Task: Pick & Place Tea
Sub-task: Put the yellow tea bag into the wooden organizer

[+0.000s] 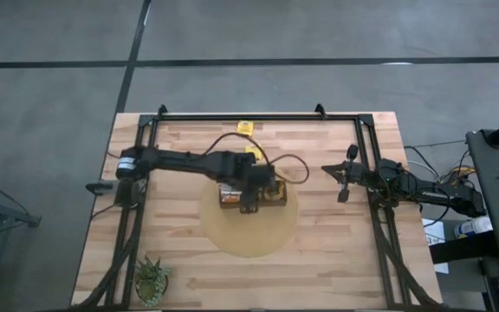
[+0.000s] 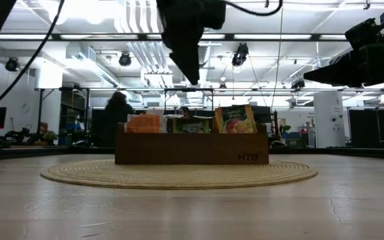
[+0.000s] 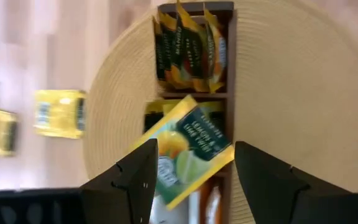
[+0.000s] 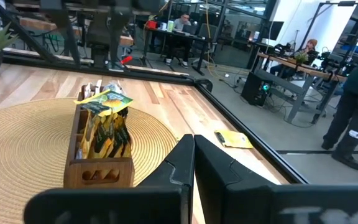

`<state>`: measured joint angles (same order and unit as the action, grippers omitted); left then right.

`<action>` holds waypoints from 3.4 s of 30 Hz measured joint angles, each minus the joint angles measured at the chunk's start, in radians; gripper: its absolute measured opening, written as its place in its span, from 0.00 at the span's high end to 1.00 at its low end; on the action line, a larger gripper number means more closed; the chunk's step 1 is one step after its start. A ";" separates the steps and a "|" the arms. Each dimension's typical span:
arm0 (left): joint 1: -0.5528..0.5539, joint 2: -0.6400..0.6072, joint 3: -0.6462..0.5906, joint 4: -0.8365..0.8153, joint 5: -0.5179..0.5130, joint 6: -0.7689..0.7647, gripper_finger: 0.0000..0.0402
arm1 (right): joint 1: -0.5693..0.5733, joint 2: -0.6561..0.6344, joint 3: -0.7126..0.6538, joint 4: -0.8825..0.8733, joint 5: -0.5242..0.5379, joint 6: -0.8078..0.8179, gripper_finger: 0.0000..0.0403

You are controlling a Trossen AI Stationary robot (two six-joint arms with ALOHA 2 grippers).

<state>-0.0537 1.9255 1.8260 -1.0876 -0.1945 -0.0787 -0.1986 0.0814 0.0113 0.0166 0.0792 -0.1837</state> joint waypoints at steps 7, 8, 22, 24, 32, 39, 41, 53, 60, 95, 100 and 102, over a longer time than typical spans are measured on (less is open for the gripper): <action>0.062 -0.011 -0.051 0.029 0.052 -0.024 0.49 | 0.000 0.000 0.000 0.000 0.000 0.000 0.98; 0.068 -0.019 -0.066 0.037 0.052 -0.027 0.49 | 0.000 0.000 0.000 0.000 0.000 0.000 0.98; 0.165 -0.208 -0.399 0.287 0.160 -0.095 0.49 | 0.000 0.000 0.000 0.000 0.000 0.000 0.98; 0.180 -0.223 -0.440 0.322 0.189 -0.109 0.49 | 0.000 0.000 0.000 0.000 0.000 0.000 0.98; 0.212 -0.231 -0.496 0.365 0.212 -0.116 0.49 | 0.000 0.000 0.000 0.000 0.000 0.000 0.98; 0.215 -0.231 -0.504 0.381 0.254 -0.117 0.49 | 0.000 0.000 0.000 0.000 0.000 0.000 0.98; 0.215 -0.231 -0.505 0.382 0.266 -0.117 0.49 | 0.000 0.000 0.000 0.000 0.000 0.000 0.98; 0.216 -0.230 -0.512 0.402 0.266 -0.106 0.49 | 0.000 0.000 0.000 0.000 0.000 0.000 0.98; 0.217 -0.229 -0.552 0.446 0.289 -0.107 0.49 | 0.000 0.000 0.000 0.000 0.000 0.000 0.98; 0.217 -0.229 -0.550 0.487 0.336 -0.038 0.97 | 0.000 0.000 0.000 0.000 0.000 0.000 0.98; 0.215 -0.229 -0.520 0.486 0.332 -0.007 0.97 | 0.000 0.000 0.000 0.000 0.000 0.000 0.98; 0.212 -0.229 -0.516 0.485 0.329 0.013 0.98 | 0.000 0.000 0.000 0.000 0.000 0.000 0.98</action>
<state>0.1584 1.6970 1.3103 -0.6030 0.1346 -0.0659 -0.1988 0.0811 0.0113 0.0166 0.0794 -0.1837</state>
